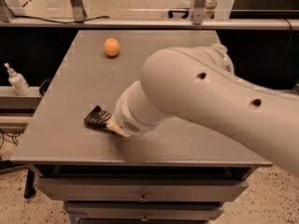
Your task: Pick rxbar chocolate
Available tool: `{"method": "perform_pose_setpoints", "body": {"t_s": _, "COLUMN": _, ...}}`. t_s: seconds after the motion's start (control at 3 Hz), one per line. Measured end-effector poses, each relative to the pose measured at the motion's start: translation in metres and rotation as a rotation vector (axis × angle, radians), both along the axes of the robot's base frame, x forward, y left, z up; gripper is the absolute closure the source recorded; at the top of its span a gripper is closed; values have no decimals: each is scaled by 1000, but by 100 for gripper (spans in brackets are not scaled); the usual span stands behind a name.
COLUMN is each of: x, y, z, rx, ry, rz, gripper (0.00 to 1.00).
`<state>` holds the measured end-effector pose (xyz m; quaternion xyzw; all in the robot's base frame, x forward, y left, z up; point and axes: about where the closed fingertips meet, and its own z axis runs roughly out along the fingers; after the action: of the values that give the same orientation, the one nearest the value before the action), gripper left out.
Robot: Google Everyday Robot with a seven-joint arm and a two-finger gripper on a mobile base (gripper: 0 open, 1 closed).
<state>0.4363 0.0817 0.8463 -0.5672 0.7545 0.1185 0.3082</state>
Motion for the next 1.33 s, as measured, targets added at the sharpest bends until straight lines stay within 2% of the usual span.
{"method": "perform_pose_setpoints", "body": {"t_s": 0.33, "x": 1, "y": -6, "z": 3, "rx": -8, "ry": 10, "rz": -1, "gripper": 100}}
{"method": "perform_pose_setpoints", "body": {"t_s": 0.67, "x": 5, "y": -14, "z": 8, "rx": -9, "ry": 7, "rz": -8, "gripper": 100}}
{"method": "perform_pose_setpoints", "body": {"t_s": 1.0, "x": 21, "y": -36, "z": 28, "rx": 39, "ry": -47, "rz": -38, "gripper": 100}}
{"method": "perform_pose_setpoints", "body": {"t_s": 1.33, "x": 43, "y": -61, "z": 63, "rx": 112, "ry": -142, "rz": -51, "gripper": 100}}
